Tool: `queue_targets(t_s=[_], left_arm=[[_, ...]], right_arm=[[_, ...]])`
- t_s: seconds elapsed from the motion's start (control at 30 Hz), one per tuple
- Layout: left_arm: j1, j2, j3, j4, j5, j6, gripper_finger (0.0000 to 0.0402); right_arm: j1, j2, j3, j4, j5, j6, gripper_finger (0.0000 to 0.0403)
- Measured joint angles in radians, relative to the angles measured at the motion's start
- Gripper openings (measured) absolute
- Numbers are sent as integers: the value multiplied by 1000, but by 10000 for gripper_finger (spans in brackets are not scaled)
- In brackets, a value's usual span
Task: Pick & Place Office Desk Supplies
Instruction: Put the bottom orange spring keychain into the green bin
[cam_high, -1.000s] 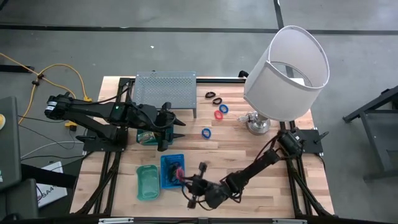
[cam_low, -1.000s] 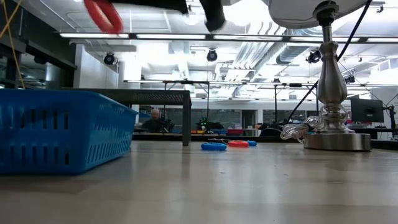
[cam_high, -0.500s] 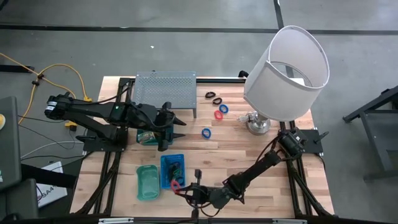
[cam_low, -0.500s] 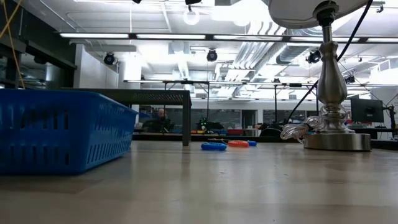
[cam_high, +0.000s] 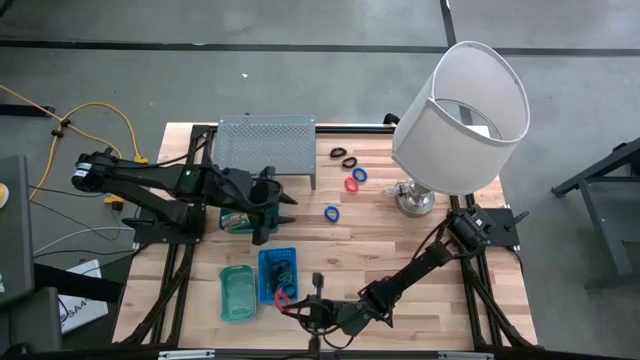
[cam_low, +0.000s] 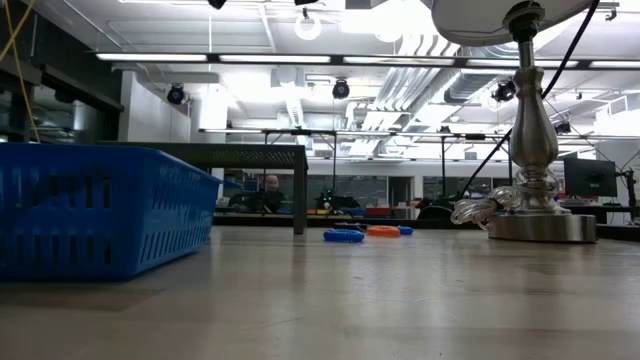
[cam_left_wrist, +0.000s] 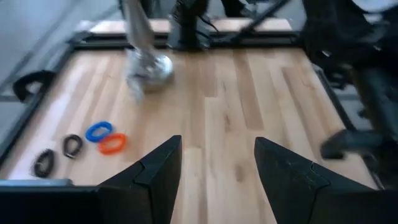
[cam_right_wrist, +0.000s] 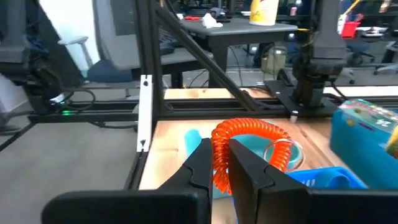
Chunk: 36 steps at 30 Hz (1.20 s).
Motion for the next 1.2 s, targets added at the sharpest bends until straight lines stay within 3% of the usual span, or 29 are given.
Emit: queue_targets(t_s=[0.33, 0.57, 0.7, 0.9, 1.03, 1.2], left_arm=[[-107, 0, 0, -141, 279, -97, 194], [-226, 4, 0, -151, 303, -193, 194], [-308, 24, 0, -149, 290, -21, 194], [-437, 71, 0, -139, 119, 192, 194], [-489, 110, 0, -128, 14, 217, 194], [-502, 147, 0, -76, -9, 175, 194]], right_arm=[[0, 0, 0, 1, -28, 0, 24], [0, 0, 0, 24, -32, 35, 24], [-3, 0, 0, 29, -41, 105, 24], [-7, 0, 0, 84, -82, 135, 24], [-8, 0, 0, 122, -82, 121, 24], [-14, 0, 0, 156, -78, 90, 24]])
